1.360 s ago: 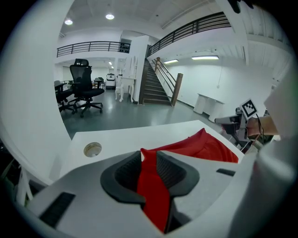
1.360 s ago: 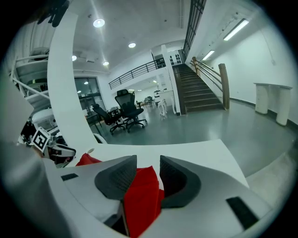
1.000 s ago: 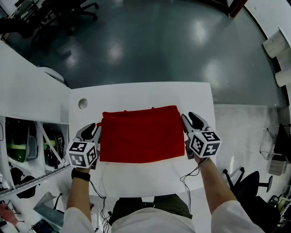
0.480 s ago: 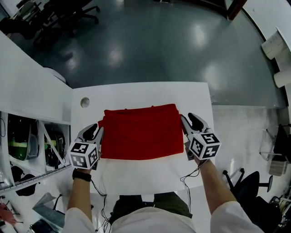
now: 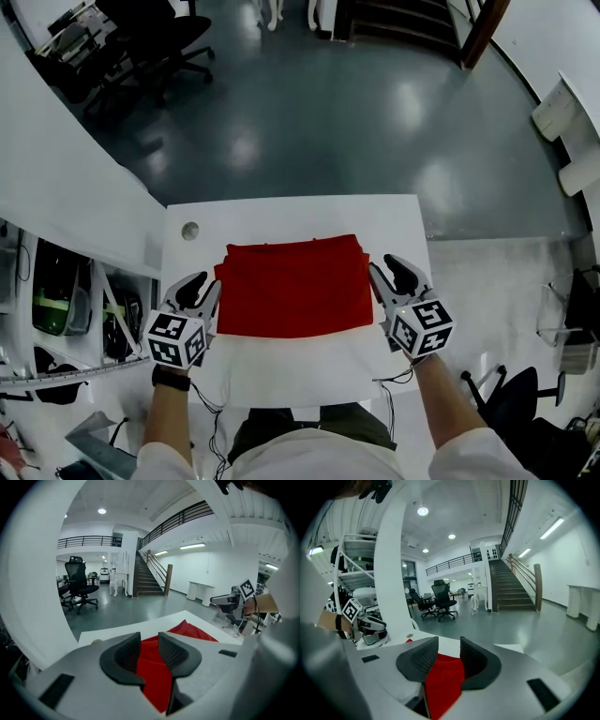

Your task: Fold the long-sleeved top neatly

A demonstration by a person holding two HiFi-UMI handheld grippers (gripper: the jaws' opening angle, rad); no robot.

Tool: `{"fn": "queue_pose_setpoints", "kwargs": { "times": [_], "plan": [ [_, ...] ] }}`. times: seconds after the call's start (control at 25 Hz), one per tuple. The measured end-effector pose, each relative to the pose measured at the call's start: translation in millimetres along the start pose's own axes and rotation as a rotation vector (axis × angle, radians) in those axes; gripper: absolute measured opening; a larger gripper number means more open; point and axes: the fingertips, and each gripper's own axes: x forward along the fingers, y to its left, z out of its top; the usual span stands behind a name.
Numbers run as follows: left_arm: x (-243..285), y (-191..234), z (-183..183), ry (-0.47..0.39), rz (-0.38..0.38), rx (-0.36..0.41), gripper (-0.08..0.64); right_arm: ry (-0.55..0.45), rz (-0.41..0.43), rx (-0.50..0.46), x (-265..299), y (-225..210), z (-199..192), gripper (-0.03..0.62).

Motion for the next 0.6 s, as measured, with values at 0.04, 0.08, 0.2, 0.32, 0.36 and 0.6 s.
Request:
{"fn": "queue_pose_setpoints", "kwargs": {
  "times": [0.04,0.08,0.2,0.32,0.36,0.6],
  "plan": [
    [-5,-3,5,-0.010,-0.002,0.007,0.121,-0.011,0.006,-0.013,-5,4,6,0.156],
    [-11,-5,11,-0.020,-0.005,0.014,0.121,-0.022,0.011,-0.025,-10,9,12,0.155],
    [-27,-15,27,-0.052,-0.020,0.038,0.121,-0.053,0.028,-0.054,-26,22,28,0.152],
    [-43,-27,47,-0.092,-0.043,0.066,0.121,-0.080,0.048,-0.089,-40,36,44,0.150],
    [-48,-32,53,-0.106,-0.052,0.077,0.121,-0.089,0.054,-0.101,-45,40,49,0.149],
    [-76,-59,84,-0.172,-0.097,0.152,0.121,-0.143,0.078,-0.156,-75,60,75,0.140]
  ]
}}
